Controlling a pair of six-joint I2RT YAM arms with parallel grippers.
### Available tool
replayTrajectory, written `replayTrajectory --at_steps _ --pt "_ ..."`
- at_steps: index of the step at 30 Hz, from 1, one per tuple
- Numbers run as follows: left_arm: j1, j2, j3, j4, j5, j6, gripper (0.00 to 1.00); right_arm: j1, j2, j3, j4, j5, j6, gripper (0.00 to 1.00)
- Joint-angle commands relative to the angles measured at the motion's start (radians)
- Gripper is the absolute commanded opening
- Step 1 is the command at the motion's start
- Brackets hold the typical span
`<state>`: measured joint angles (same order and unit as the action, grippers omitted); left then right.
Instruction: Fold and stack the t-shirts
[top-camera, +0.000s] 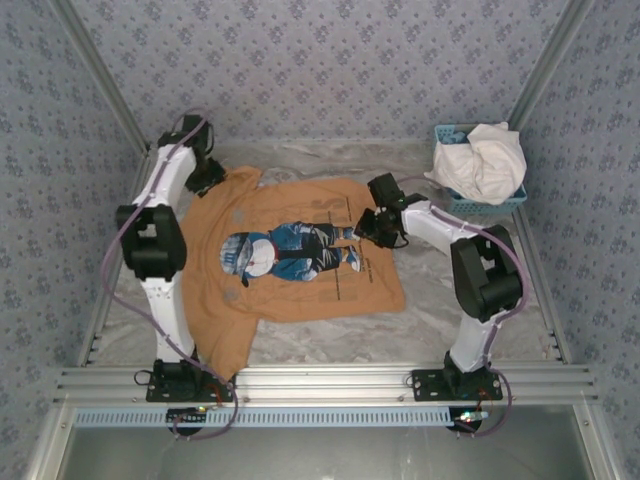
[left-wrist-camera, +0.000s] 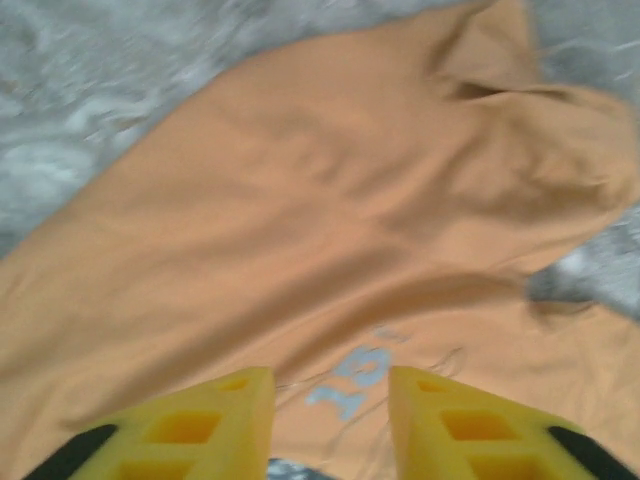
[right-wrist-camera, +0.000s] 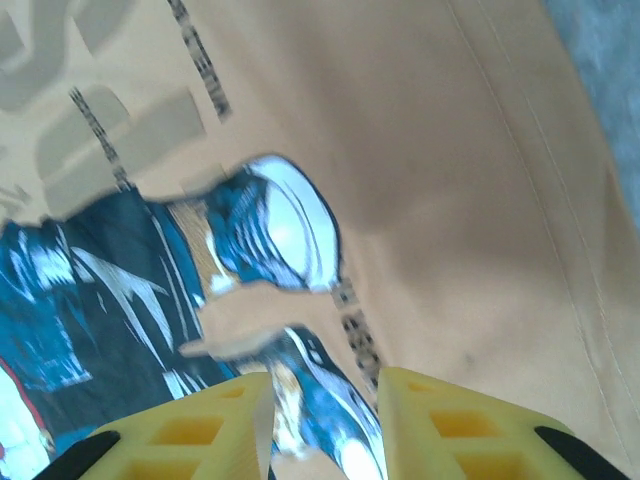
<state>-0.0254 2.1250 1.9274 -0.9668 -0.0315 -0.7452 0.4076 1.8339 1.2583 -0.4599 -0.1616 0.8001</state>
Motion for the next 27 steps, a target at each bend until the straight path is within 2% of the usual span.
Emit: replayTrajectory --at_steps 1,5,10,14,17,19,22,24,27 --pt "0.037 0.008 -0.122 0.134 0.147 -0.081 0.3 -0.012 0.105 0.101 0.044 -0.029 -0.04 0.33" --pt "0.042 0.087 -0.107 0.136 0.161 -0.07 0.27 -0.028 0.231 0.195 0.05 -0.039 -0.028 0.3" --pt "0.045 0.236 0.016 0.098 0.171 -0.045 0.27 -0.069 0.339 0.276 -0.018 -0.04 0.034 0.29" --pt "0.051 0.402 0.258 0.039 0.201 -0.035 0.26 -0.107 0.396 0.326 -0.066 -0.043 0.061 0.29" --pt "0.054 0.563 0.536 -0.01 0.247 -0.042 0.27 -0.154 0.445 0.354 -0.043 -0.079 0.087 0.29" --pt "0.052 0.676 0.754 0.004 0.296 -0.064 0.33 -0.186 0.473 0.386 -0.002 -0.108 0.09 0.29" --pt "0.049 0.763 0.998 0.043 0.261 -0.093 0.44 -0.224 0.508 0.481 0.039 -0.121 0.068 0.31" --pt "0.042 0.732 1.036 0.075 0.212 -0.086 0.54 -0.241 0.519 0.547 0.076 -0.166 0.046 0.34" --pt "0.018 0.591 0.977 0.024 0.118 -0.027 0.59 -0.248 0.494 0.638 0.043 -0.183 -0.014 0.39"
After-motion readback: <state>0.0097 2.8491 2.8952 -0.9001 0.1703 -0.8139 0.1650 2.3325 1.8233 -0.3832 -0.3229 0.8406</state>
